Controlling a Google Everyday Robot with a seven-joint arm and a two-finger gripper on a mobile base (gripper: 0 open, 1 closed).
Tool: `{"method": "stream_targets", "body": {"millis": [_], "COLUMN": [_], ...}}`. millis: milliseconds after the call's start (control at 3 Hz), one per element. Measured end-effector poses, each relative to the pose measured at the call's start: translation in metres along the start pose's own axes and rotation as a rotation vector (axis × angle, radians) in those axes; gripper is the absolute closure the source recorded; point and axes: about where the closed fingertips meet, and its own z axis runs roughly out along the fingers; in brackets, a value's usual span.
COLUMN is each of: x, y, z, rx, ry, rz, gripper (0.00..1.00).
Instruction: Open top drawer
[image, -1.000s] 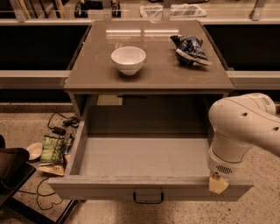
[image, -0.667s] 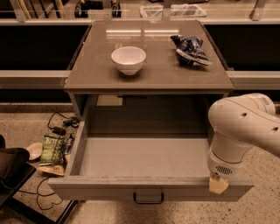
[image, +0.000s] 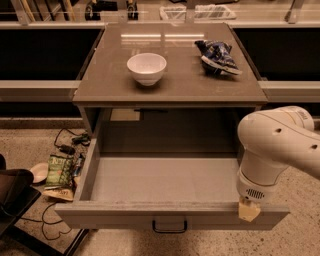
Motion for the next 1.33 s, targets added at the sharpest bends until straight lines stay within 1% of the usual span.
{"method": "stream_targets", "body": {"millis": [667, 1000, 1333], "x": [0.001, 0.001, -0.001], "y": [0.001, 0.000, -0.007], "z": [0.000, -0.006, -0.057], "rx": [0.001, 0.009, 0.066], "ry": [0.001, 0.002, 0.010], "rz": [0.001, -0.004, -0.052], "gripper": [0.13, 0.00, 0.00]}}
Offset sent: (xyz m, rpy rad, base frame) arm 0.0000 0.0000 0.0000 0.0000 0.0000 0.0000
